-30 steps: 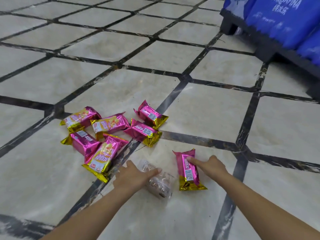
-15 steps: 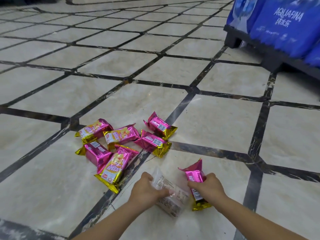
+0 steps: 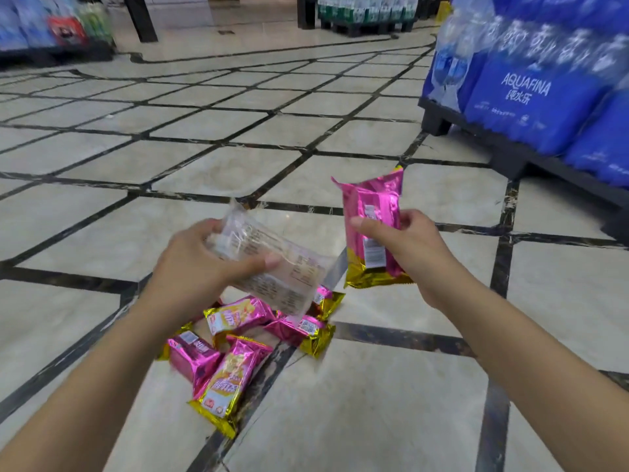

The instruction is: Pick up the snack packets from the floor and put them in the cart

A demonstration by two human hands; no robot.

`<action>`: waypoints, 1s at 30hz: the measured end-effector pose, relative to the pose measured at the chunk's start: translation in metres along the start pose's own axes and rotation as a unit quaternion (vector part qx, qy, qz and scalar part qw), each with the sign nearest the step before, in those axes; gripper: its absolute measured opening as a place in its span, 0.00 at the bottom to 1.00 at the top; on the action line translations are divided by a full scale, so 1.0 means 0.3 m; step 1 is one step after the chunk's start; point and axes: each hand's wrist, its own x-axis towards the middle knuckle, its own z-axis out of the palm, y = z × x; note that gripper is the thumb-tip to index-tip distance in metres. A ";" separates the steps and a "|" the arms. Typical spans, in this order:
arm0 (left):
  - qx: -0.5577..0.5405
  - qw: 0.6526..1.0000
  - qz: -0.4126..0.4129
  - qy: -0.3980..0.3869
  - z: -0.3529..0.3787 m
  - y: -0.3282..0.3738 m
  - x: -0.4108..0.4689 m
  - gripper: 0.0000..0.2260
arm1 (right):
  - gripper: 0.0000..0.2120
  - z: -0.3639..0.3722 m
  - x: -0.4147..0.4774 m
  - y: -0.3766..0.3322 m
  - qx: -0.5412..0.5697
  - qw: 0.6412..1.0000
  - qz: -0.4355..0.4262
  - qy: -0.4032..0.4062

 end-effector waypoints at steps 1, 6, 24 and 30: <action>-0.010 1.000 0.009 0.004 -0.026 0.036 0.003 0.27 | 0.27 0.004 0.001 -0.044 -0.009 1.000 -0.010 0.001; -0.116 0.992 0.033 0.032 -0.130 0.205 0.015 0.21 | 0.29 -0.003 0.016 -0.231 -0.054 0.998 -0.040 0.014; -0.037 0.997 0.066 -0.017 -0.801 1.605 -0.083 0.44 | 0.28 -0.524 -0.385 -1.571 -0.162 0.986 -0.042 0.027; -0.030 0.995 0.058 -0.078 -1.055 1.980 -0.285 0.30 | 0.27 -0.651 -0.657 -1.905 -0.086 0.995 0.001 0.050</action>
